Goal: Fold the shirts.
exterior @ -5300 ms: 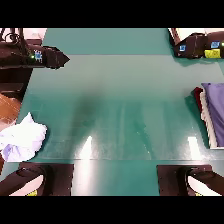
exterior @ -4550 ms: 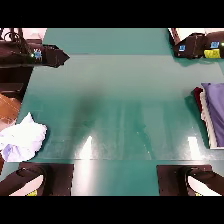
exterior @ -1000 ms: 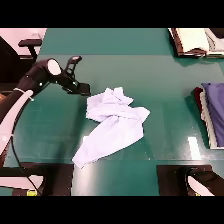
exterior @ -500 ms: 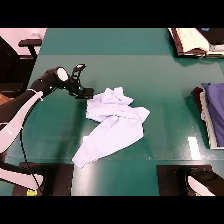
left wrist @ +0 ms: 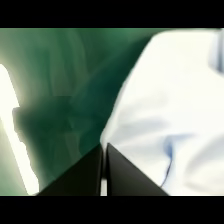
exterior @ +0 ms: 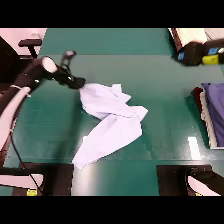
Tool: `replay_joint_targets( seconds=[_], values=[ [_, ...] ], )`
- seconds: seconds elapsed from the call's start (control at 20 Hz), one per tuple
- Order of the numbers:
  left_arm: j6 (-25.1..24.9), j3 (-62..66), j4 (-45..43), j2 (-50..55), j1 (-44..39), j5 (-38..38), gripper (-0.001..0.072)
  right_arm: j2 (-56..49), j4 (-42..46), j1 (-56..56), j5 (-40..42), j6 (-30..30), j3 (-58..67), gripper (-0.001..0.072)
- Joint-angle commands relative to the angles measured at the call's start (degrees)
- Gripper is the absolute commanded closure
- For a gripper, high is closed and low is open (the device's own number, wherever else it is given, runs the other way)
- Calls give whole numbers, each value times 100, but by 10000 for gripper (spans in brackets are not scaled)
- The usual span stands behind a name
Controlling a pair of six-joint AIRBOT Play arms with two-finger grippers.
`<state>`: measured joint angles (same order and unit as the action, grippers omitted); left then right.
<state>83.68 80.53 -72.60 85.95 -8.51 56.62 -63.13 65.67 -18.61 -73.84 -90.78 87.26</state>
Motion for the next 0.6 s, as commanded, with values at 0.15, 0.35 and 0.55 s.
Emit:
replay_joint_targets(
  seconds=[0.15, 0.35, 0.55],
  values=[
    [-20, 494, -271, -839, 1043, 107, 683, -87, -350, 0, 229, -31, -2382, 443],
    [-17, 474, -345, -826, 1099, 391, 683, -612, -1515, -46, 1290, 114, -3724, 317],
    [-15, 474, -328, -826, 1099, 437, 683, -1705, -3080, -446, 1843, 1224, -3700, 315]
  ],
)
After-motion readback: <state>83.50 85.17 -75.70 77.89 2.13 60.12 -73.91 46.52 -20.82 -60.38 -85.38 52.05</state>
